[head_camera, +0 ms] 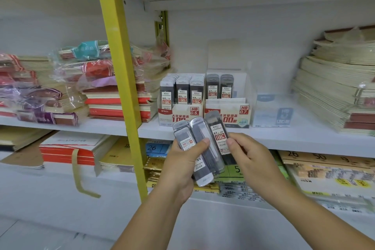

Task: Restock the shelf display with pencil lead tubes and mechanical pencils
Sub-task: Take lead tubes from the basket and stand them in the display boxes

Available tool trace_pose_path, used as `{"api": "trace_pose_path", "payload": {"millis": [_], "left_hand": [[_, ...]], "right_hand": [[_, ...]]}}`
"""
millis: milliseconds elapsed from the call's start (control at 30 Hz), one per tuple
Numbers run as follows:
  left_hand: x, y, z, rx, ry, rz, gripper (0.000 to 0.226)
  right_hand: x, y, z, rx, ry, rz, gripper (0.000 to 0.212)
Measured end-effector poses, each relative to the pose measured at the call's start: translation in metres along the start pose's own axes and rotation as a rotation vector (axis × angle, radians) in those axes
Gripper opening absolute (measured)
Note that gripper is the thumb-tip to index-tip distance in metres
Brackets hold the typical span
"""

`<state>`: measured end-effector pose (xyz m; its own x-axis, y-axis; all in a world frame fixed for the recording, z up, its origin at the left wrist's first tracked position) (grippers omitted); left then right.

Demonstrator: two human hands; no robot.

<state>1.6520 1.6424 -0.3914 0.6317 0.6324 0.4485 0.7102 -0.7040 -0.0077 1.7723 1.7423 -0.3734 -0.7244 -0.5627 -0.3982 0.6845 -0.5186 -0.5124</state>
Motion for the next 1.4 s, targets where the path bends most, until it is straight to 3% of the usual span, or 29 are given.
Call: {"api": "trace_pose_path", "payload": {"millis": [267,333,467,533,633,733,833,967,1100,1300,1400], "left_hand": [[-0.002,-0.003,-0.002,0.010,-0.024,-0.012,0.034],[-0.002,-0.003,-0.002,0.011,-0.025,-0.006,0.033],[-0.001,-0.002,-0.006,0.013,-0.025,0.031,0.034],[-0.002,-0.005,-0.011,0.028,0.011,0.043,0.035],[-0.003,-0.013,-0.022,0.056,0.085,0.064,0.027],[-0.006,-0.021,-0.028,0.083,0.120,0.042,0.028],[-0.007,-0.028,-0.033,0.108,0.142,0.012,0.033],[-0.010,-0.036,-0.036,0.121,0.158,0.011,0.036],[-0.011,-0.039,-0.035,0.112,0.157,0.028,0.035],[-0.008,-0.037,-0.032,0.097,0.121,0.040,0.027],[-0.006,-0.034,-0.030,0.081,0.115,0.054,0.022]], "right_hand": [[-0.005,-0.005,-0.007,0.164,-0.235,-0.020,0.022],[-0.006,-0.007,-0.007,0.159,-0.262,-0.021,0.034],[-0.012,-0.014,-0.003,0.154,-0.226,0.054,0.077],[-0.020,-0.027,0.011,0.101,-0.194,0.073,0.085],[-0.046,-0.064,0.037,-0.057,-0.124,-0.080,0.076],[-0.071,-0.109,0.055,-0.223,0.145,-0.217,0.054],[-0.075,-0.143,0.057,-0.274,0.439,-0.198,0.045],[-0.067,-0.163,0.043,-0.283,0.678,-0.052,0.043],[-0.064,-0.173,0.031,-0.283,0.733,-0.007,0.036],[-0.063,-0.179,0.025,-0.203,0.615,-0.097,0.034],[-0.062,-0.179,0.020,-0.171,0.749,-0.015,0.022]]}}
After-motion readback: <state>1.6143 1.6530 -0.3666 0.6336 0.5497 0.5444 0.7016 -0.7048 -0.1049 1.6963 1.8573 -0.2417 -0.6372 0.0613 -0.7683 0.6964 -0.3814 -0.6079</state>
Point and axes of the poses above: each hand's wrist, its own y-axis away from the middle knuckle, its own x-axis out of the palm, z = x × y, the point moved 1 cm from there along -y, towards the middle knuckle
